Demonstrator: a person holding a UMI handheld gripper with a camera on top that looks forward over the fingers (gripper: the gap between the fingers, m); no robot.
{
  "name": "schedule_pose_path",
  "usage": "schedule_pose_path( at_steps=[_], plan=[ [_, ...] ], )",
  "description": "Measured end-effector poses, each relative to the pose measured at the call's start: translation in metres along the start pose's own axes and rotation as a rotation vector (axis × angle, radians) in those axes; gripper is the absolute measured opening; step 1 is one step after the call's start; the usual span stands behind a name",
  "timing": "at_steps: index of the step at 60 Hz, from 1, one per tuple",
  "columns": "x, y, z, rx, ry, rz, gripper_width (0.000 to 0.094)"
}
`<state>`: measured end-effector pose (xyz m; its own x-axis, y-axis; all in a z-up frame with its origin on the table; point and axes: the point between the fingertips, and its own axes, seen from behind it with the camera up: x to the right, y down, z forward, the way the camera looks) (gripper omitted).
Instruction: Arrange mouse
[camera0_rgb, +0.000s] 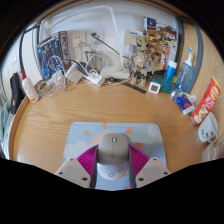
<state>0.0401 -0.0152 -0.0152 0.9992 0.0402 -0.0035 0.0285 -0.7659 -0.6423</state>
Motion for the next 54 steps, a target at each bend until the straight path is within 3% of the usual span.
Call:
schedule_pose_path(
  at_steps=[6, 10, 11, 12, 20, 35, 54],
  plan=[
    [-0.001, 0.001, 0.001, -0.015, -0.014, 0.002, 0.0549],
    [-0.011, 0.002, -0.003, -0.045, -0.062, 0.004, 0.0739],
    [-0.012, 0.002, -0.005, -0.050, -0.067, 0.004, 0.0841],
    [-0.012, 0.001, -0.007, -0.052, -0.070, 0.002, 0.0848],
    [-0.006, -0.024, -0.037, -0.023, -0.026, -0.022, 0.0845],
    [0.006, -0.119, -0.143, 0.150, 0.036, -0.012, 0.0855],
    [0.000, -0.187, -0.227, 0.292, 0.008, 0.031, 0.0852]
  ],
)
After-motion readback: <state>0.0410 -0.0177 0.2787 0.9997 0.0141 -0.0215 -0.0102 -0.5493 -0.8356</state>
